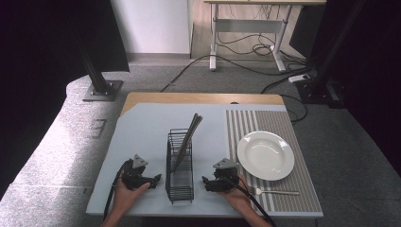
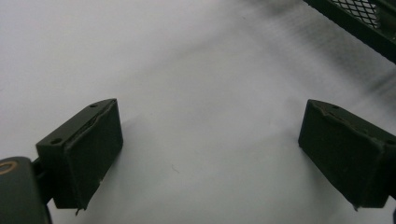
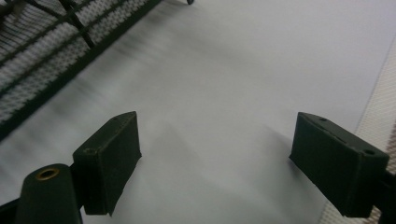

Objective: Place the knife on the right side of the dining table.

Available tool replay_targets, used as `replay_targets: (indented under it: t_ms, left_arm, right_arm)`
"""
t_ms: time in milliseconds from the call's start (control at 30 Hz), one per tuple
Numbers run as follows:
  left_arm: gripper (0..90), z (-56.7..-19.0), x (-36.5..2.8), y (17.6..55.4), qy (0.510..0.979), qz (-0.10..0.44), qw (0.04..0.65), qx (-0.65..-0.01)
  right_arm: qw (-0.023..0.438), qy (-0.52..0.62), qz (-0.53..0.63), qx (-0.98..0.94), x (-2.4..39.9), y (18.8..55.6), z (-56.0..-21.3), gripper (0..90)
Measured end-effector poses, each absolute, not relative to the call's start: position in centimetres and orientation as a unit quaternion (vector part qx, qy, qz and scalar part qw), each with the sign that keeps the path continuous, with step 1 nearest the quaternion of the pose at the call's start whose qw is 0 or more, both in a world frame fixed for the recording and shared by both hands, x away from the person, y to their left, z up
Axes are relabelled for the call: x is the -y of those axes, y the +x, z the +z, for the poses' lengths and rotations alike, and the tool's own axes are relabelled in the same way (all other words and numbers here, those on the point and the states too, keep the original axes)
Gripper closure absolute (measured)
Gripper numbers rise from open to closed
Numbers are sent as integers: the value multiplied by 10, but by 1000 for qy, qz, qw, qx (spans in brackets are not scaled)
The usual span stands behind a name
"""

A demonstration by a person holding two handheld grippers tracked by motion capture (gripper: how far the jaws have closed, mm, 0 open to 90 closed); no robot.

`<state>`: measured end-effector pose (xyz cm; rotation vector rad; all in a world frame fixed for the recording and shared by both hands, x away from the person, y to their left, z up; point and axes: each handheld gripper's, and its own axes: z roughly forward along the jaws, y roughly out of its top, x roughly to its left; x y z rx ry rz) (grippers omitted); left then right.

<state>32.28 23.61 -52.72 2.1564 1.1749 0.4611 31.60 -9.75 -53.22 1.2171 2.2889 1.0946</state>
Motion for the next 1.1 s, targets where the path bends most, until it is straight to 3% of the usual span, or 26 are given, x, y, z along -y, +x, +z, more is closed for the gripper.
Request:
replay_targets:
  t_ms: [167,600,1100]
  left_arm:
    - [57,-527,-236,323,819,175,316,-446]
    - [57,-527,-236,323,819,175,316,-446]
    - [57,-527,-236,323,819,175,316,-446]
  right_arm:
    - [170,420,388,-802,96,313,-527,154]
    - [191,409,461,-764,115,323,-464,253]
    - [201,402,478,-755,99,337,-435,279]
